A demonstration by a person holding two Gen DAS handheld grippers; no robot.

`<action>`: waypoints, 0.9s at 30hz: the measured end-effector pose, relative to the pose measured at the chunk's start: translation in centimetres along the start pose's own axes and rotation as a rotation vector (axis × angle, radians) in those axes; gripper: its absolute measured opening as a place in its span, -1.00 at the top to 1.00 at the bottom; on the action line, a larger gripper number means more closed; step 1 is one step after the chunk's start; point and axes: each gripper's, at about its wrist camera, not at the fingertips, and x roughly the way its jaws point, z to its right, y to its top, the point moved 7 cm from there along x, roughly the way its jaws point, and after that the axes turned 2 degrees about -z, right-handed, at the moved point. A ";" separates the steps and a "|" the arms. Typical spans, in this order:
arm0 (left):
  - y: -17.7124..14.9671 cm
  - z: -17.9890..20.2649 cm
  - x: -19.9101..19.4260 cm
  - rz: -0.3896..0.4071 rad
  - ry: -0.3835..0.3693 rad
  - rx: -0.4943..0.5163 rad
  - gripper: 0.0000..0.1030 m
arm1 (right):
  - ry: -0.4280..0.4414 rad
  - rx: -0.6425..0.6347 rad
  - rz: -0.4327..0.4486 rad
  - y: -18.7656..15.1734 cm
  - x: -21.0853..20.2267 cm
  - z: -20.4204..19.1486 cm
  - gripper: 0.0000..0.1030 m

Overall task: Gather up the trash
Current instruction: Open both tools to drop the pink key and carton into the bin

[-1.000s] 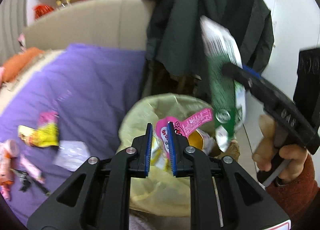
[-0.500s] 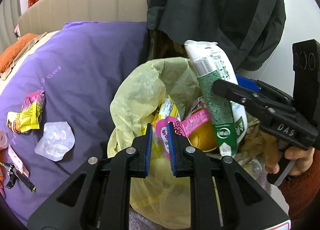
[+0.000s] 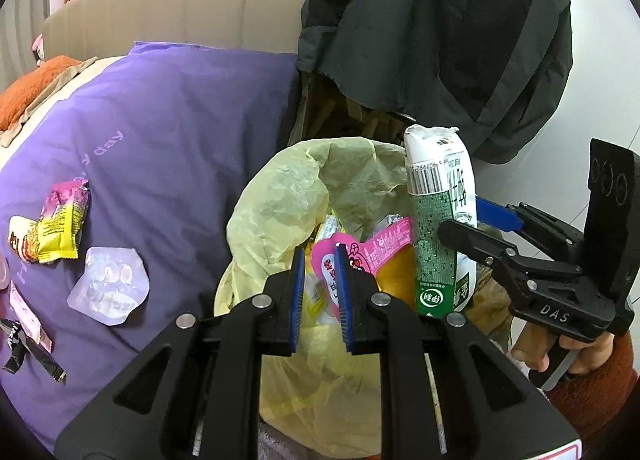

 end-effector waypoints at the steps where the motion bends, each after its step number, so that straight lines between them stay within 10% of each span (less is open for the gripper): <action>1: 0.1 0.0 0.2 -0.004 -0.002 -0.001 0.72 | -0.003 -0.003 0.000 0.0 0.0 -0.1 0.06; 11: -0.1 -0.5 1.6 -0.065 -0.099 -0.100 0.69 | 0.024 -0.040 0.017 0.8 -0.7 -1.1 0.06; 15: 0.1 -0.7 0.5 -0.047 -0.133 -0.121 0.33 | 0.014 -0.084 -0.015 0.6 -0.4 -1.6 0.00; 27: -0.2 -2.7 -5.3 0.125 0.022 -0.095 -0.07 | -0.027 -0.053 0.028 1.9 -3.2 -2.4 -0.26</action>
